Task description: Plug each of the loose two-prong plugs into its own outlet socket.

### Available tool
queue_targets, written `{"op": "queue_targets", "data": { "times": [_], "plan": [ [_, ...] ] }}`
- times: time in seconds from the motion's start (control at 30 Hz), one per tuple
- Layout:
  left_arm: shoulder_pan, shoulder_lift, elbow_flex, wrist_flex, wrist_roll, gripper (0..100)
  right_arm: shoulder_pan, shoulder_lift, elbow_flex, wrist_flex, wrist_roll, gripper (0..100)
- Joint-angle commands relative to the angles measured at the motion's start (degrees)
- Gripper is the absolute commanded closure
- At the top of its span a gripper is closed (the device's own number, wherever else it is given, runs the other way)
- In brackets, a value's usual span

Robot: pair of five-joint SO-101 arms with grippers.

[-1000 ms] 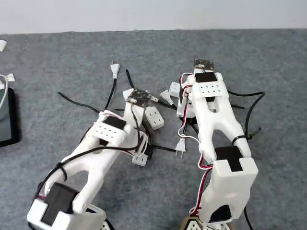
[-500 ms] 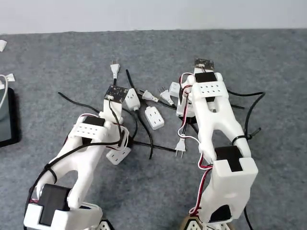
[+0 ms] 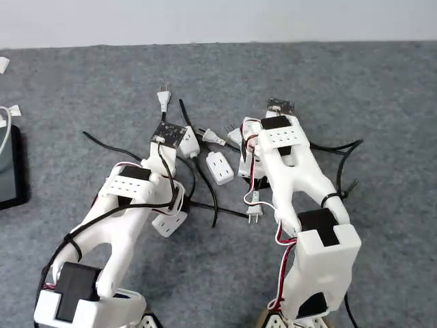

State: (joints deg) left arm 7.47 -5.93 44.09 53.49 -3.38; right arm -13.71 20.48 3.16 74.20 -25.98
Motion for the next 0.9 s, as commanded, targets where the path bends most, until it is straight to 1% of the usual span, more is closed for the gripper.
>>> {"op": "queue_targets", "data": {
  "times": [0.0,0.07,0.13,0.2,0.3,0.4,0.53,0.63,0.77,0.87],
  "plan": [
    [-2.02,-2.11,-1.19,-2.11,-1.41,75,-0.04,-4.53,1.58,-2.68,-0.44,96.9],
    [-4.57,-3.52,0.13,-5.63,-2.99,75,0.22,-6.02,3.25,-4.44,-0.35,96.9],
    [-6.33,-4.22,1.54,-8.79,-6.86,75,0.22,-7.25,4.22,-4.97,-0.26,96.7],
    [-7.03,-5.1,2.51,-9.41,-9.32,75,0.22,-7.52,4.22,-4.97,-0.09,96.5],
    [-7.3,-5.19,2.68,-9.49,-10.37,75,0.22,-7.52,4.22,-5.32,1.41,96.5],
    [-9.32,-5.54,1.71,-10.37,-12.75,75,0.22,-7.69,4.13,-5.85,1.67,96.5],
    [-10.81,-11.34,0.84,-11.08,-12.92,75,0.22,-7.87,4.04,-5.85,1.76,96.5],
    [-9.23,-19.6,3.38,-9.76,-12.92,75,0.31,-7.96,4.04,-6.55,1.76,96.5],
    [-3.87,-33.49,12.53,-4.84,-13.63,75,0.31,-7.96,4.04,-6.55,1.76,96.5],
    [0.62,-43.78,21.23,0.35,-17.85,75,0.31,-7.96,3.96,-6.55,1.85,96.5]
  ]
}}
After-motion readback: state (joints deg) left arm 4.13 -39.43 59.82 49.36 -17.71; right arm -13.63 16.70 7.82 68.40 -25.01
